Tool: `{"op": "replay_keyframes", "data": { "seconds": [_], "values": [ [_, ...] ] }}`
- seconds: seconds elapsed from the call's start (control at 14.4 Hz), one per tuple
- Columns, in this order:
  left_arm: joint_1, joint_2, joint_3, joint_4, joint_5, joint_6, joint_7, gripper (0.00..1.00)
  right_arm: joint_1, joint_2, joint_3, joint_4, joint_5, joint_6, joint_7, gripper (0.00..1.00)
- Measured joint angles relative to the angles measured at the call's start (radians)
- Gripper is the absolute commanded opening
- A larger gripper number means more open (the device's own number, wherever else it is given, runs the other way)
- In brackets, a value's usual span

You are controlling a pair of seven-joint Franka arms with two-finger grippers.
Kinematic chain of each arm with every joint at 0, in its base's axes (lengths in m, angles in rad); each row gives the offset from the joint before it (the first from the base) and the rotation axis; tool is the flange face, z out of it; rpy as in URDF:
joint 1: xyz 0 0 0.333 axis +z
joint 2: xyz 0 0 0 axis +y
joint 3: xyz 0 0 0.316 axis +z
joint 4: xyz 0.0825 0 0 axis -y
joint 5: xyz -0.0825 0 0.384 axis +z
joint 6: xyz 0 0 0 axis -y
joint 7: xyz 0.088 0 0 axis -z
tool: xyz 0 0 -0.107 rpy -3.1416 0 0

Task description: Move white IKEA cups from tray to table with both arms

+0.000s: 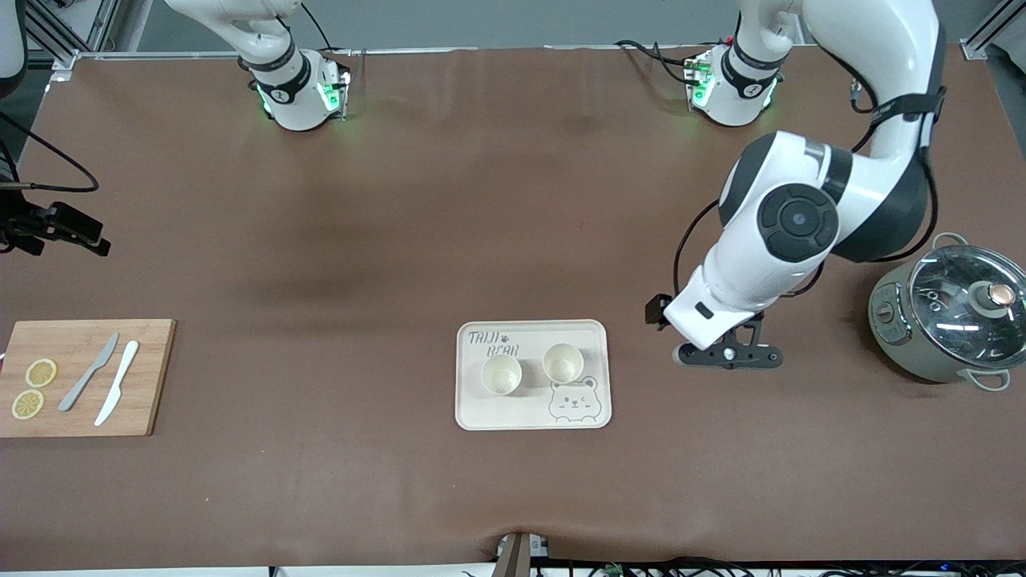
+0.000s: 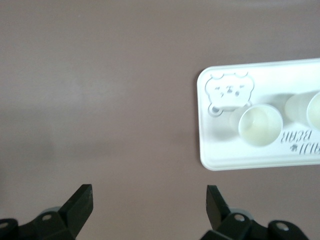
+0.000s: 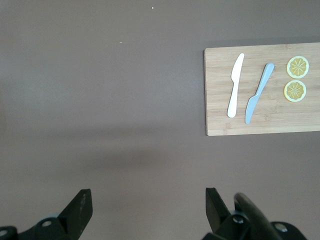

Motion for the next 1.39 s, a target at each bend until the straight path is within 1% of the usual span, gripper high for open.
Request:
{"op": "replay_keyframes", "data": {
  "seconds": [0.28, 0.42, 0.77, 1.04, 1.39],
  "values": [
    [-0.019, 0.065, -0.001, 0.002, 0.000, 0.080, -0.044, 1.00, 0.000, 0.000, 0.000, 0.001, 0.000, 0.000, 0.000, 1.00],
    [-0.043, 0.104, -0.002, 0.001, 0.001, 0.150, -0.087, 1.00, 0.000, 0.000, 0.000, 0.002, 0.000, 0.000, 0.000, 1.00],
    [-0.113, 0.213, -0.002, -0.001, 0.108, 0.311, -0.275, 1.00, 0.000, 0.000, 0.000, 0.003, 0.000, 0.000, 0.000, 1.00],
    [-0.117, 0.261, -0.002, -0.001, 0.111, 0.360, -0.282, 1.00, 0.000, 0.001, 0.000, 0.003, 0.000, -0.001, 0.000, 1.00],
    [-0.122, 0.272, -0.003, -0.007, 0.111, 0.362, -0.300, 0.98, 0.000, 0.001, 0.001, 0.004, 0.000, 0.000, 0.000, 1.00]
  ]
}}
